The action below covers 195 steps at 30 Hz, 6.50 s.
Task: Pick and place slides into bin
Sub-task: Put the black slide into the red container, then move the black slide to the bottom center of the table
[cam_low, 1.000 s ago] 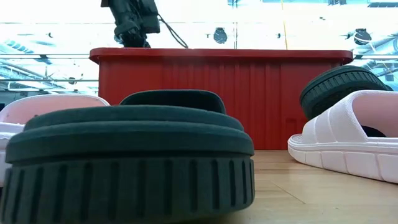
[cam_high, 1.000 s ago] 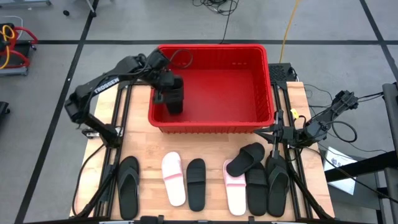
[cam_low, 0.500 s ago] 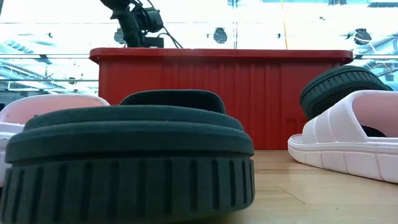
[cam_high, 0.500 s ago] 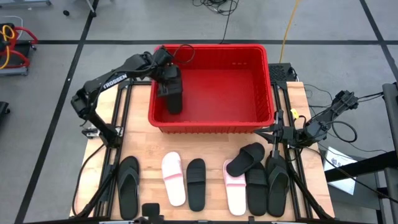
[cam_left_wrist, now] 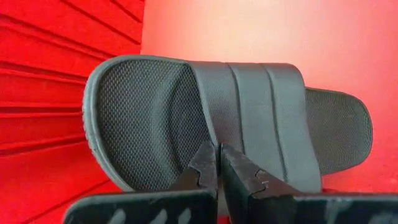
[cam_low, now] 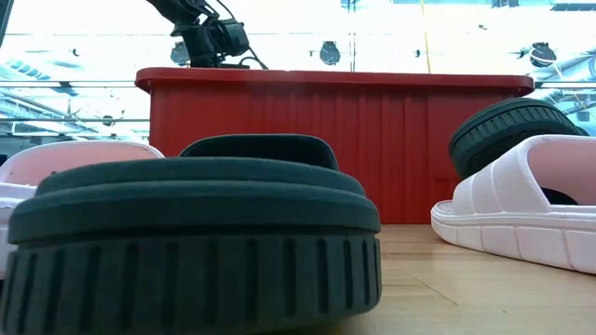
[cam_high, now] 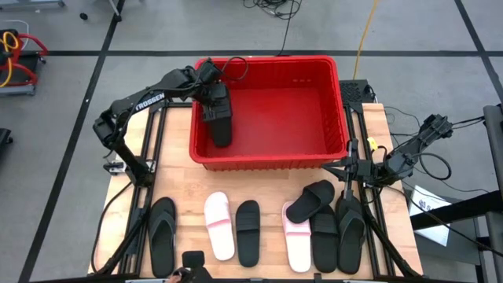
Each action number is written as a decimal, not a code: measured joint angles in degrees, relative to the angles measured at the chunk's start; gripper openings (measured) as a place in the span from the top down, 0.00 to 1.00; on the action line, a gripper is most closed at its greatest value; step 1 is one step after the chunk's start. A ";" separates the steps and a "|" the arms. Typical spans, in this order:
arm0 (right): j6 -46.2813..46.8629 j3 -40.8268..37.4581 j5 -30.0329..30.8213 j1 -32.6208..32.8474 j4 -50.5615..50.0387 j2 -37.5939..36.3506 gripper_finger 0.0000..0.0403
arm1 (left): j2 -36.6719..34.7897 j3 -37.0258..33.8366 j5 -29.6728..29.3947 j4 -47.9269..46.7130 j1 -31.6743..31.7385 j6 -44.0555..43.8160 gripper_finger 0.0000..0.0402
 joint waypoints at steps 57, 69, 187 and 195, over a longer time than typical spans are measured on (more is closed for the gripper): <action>-10.71 3.02 7.34 0.00 8.58 -0.09 1.00 | -17.67 -0.02 -6.19 -0.86 -12.68 -16.09 0.79; -0.49 17.90 2.19 0.02 -18.62 3.55 1.00 | -28.04 0.02 -12.79 -10.95 -30.44 -35.97 0.79; 58.92 27.32 -46.84 -21.42 -64.22 44.28 0.69 | -26.34 0.02 -24.92 -18.09 -59.10 -51.32 0.79; 58.69 26.37 -46.83 -21.42 -64.80 44.24 0.69 | -26.34 0.02 -22.16 -18.07 -59.10 -51.30 0.79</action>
